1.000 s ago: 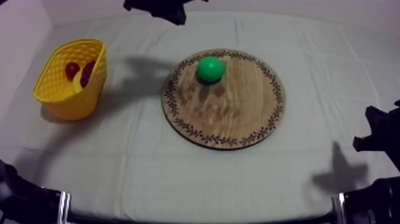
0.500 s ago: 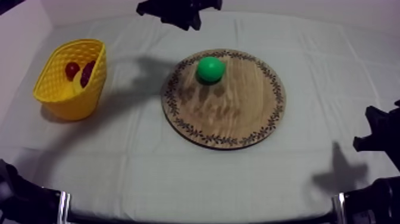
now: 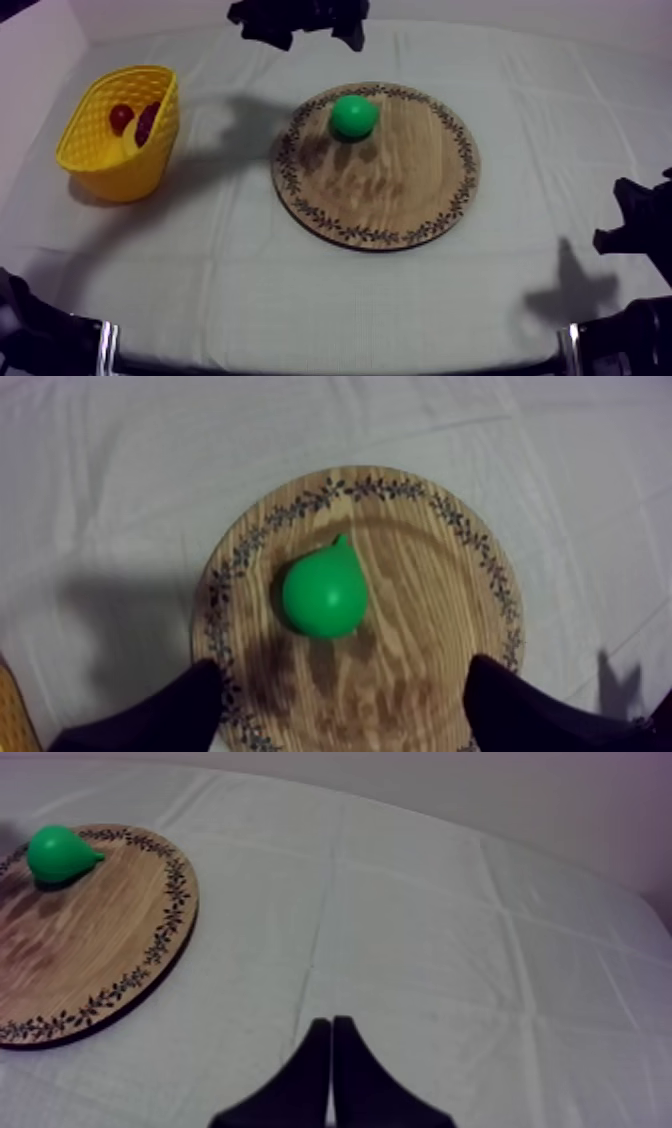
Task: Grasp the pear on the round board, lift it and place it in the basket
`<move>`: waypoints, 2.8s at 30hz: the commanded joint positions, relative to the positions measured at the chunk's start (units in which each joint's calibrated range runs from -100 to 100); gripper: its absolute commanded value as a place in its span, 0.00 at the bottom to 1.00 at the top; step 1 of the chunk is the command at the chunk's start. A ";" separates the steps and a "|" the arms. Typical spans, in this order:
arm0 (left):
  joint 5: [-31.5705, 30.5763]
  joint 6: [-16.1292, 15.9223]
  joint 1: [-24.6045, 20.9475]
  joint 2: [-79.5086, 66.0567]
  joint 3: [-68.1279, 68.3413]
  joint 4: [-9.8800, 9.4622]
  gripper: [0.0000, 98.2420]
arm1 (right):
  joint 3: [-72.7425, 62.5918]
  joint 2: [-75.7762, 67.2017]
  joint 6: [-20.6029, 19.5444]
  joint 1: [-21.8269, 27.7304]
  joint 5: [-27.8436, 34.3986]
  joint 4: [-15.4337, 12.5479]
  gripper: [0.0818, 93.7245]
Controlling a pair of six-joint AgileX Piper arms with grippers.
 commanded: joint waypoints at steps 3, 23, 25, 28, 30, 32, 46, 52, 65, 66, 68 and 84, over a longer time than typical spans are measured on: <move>0.10 0.31 -0.03 0.28 0.14 0.13 0.98 | 0.00 -0.05 0.03 0.01 0.01 0.02 0.00; -2.09 1.34 -0.37 15.85 -2.19 5.13 0.95 | 0.00 -0.05 0.03 0.01 0.01 0.02 0.00; -2.02 1.40 -0.21 17.62 -4.19 5.24 0.95 | 0.00 -0.05 0.03 0.01 0.01 0.02 0.00; -1.48 1.68 -0.01 20.08 -7.13 5.31 0.94 | 0.00 -0.05 0.03 0.01 0.01 0.02 0.00; -1.28 1.69 0.05 21.60 -8.84 5.41 0.93 | 0.00 -0.05 0.03 0.01 0.01 0.02 0.00; -1.16 1.58 0.02 23.02 -10.45 5.56 0.91 | 0.00 -0.05 0.03 0.01 0.01 0.02 0.00; 1.36 1.76 -0.91 31.65 -19.55 6.69 0.84 | 0.00 -0.05 0.03 0.01 0.01 0.02 0.00; 2.10 1.86 -0.97 34.42 -23.22 6.73 0.79 | 0.00 -0.05 0.03 0.01 0.01 0.02 0.00; 2.35 2.34 -0.98 36.31 -23.34 6.76 0.48 | 0.00 -0.05 0.03 0.01 0.01 0.02 0.00; 2.36 2.40 -0.98 36.30 -23.30 6.76 0.46 | 0.00 -0.05 0.03 0.01 0.01 0.02 0.00; 2.37 2.45 -1.02 36.09 -23.03 6.76 0.44 | 0.00 -0.05 0.03 0.01 0.01 0.02 0.00; 0.36 0.88 -1.96 13.11 -6.01 2.58 0.45 | 0.00 -0.05 0.03 -0.01 0.01 0.02 0.00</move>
